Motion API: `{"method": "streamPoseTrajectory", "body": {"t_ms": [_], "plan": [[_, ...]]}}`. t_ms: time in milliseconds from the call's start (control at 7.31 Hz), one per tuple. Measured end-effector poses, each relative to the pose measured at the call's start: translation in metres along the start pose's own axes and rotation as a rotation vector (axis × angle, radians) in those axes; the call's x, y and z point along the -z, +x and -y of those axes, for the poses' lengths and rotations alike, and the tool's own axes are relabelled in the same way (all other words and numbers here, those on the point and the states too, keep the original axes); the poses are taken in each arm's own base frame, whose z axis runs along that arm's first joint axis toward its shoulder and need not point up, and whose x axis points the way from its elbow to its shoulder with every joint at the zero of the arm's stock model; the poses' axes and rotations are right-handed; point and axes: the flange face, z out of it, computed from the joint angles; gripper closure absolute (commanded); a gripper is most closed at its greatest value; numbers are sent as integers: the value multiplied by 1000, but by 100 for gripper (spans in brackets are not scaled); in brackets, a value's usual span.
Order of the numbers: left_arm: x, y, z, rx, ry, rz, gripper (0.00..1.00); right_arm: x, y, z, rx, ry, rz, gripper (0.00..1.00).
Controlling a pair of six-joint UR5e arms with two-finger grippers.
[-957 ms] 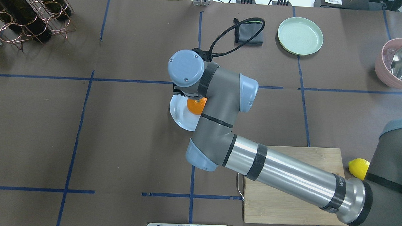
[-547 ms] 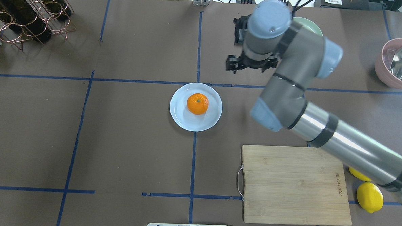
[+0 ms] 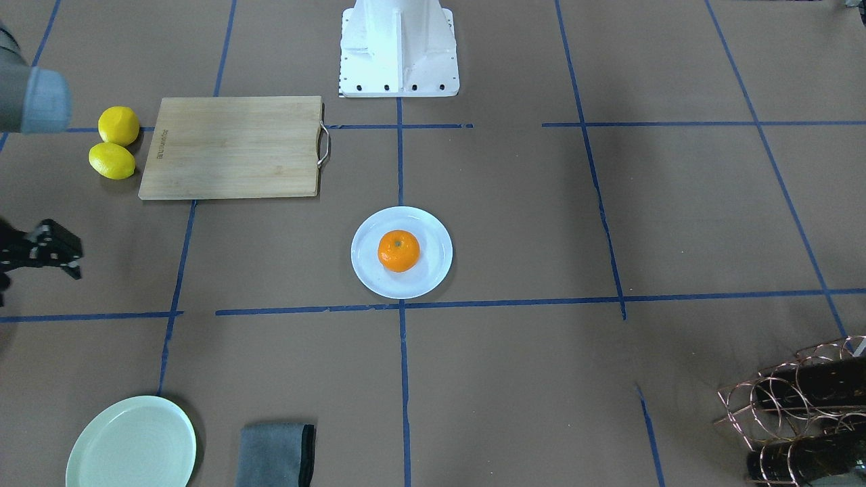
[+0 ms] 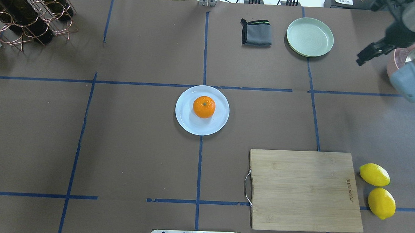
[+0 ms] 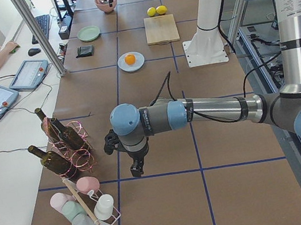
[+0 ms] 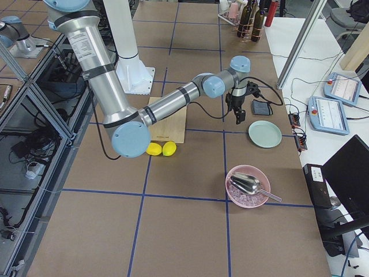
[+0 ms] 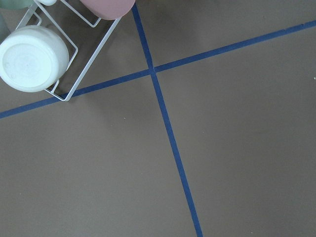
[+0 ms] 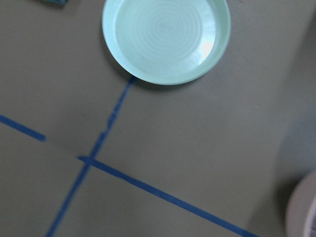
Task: Pick orange to plate
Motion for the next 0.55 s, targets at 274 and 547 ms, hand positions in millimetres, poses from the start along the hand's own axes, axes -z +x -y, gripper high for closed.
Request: {"method": "streamPoseTrajectory", "body": {"t_ms": [274,547], "plan": [[1,1,-2,-3,3,0,0,0,90,-106,1,-44,-25,0],[1,4,-12,-7,4,-1,0,-14,140,-208,-63,-92,-62,0]]}}
